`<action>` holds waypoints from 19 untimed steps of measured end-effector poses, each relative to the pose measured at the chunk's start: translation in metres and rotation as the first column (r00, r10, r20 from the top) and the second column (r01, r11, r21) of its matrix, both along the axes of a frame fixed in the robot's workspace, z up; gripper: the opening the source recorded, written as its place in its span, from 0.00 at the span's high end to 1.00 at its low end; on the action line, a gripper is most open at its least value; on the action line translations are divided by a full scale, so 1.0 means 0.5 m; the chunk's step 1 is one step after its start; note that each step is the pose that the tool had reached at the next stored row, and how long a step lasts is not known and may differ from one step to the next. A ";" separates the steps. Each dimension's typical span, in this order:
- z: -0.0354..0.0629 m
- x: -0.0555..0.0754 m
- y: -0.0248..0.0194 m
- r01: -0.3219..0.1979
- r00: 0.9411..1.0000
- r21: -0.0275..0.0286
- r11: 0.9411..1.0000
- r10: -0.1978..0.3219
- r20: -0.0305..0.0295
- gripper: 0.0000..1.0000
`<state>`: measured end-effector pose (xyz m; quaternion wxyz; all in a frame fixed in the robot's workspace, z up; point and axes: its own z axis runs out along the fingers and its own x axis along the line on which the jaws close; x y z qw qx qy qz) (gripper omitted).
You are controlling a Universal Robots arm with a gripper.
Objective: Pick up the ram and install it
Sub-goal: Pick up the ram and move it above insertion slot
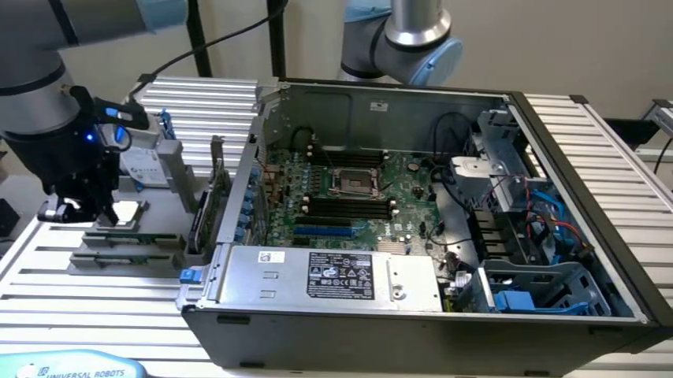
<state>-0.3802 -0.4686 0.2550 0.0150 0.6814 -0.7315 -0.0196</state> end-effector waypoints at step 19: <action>-0.032 0.014 -0.0294 -0.066 0.998 -0.001 0.998 0.066 0.020 0.89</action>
